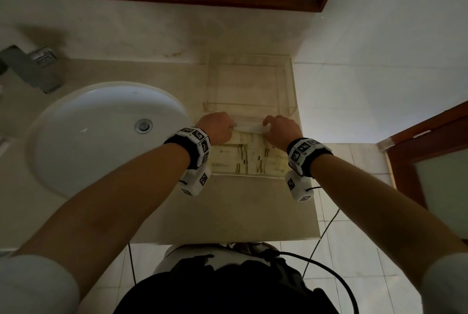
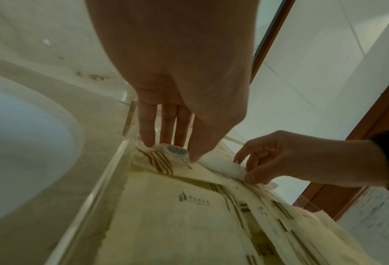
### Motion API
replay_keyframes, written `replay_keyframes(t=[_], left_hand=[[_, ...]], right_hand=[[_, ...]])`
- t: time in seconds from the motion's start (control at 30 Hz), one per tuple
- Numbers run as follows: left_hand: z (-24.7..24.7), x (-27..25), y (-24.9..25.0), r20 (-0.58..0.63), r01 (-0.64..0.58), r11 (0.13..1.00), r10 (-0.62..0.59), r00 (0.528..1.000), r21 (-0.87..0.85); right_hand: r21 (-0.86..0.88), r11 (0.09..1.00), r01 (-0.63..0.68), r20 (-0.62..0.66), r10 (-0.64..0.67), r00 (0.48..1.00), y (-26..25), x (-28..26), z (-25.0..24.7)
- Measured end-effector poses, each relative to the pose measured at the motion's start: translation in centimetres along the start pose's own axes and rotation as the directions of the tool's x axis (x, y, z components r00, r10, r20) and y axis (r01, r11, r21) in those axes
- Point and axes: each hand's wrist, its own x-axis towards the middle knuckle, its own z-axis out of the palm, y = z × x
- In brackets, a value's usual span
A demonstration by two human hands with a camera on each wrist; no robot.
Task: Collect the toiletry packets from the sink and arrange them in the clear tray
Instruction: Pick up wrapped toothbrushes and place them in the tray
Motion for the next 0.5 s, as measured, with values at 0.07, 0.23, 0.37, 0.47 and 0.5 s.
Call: replay_keyframes(t=[0.07, 0.23, 0.37, 0.47, 0.5], left_hand=[[-0.2, 0.0, 0.1, -0.02, 0.02, 1.0, -0.021, 1.0, -0.016], [-0.6, -0.8, 0.6, -0.166, 0.028, 0.997, -0.041, 0.985, -0.077], [-0.7, -2.1, 0.2, -0.3, 0.027, 0.977, -0.091, 0.95, -0.211], [-0.8, -3.4, -0.5, -0.356, 0.021, 0.969, -0.11, 0.928, -0.245], [-0.8, -3.9, -0.8, -0.373, 0.026, 0.969, -0.119, 0.92, -0.246]], right_hand=[[0.024, 1.0, 0.002, 0.009, -0.002, 1.0, 0.2, -0.3, -0.2], [0.101, 0.994, 0.033, 0.015, -0.035, 0.999, 0.1, -1.1, -0.9], [0.156, 0.982, 0.107, -0.004, -0.107, 0.994, -0.8, -1.6, -1.9], [0.188, 0.972, 0.143, -0.021, -0.142, 0.99, -2.1, -1.8, -2.8], [0.192, 0.97, 0.152, -0.028, -0.149, 0.988, -2.6, -1.8, -3.0]])
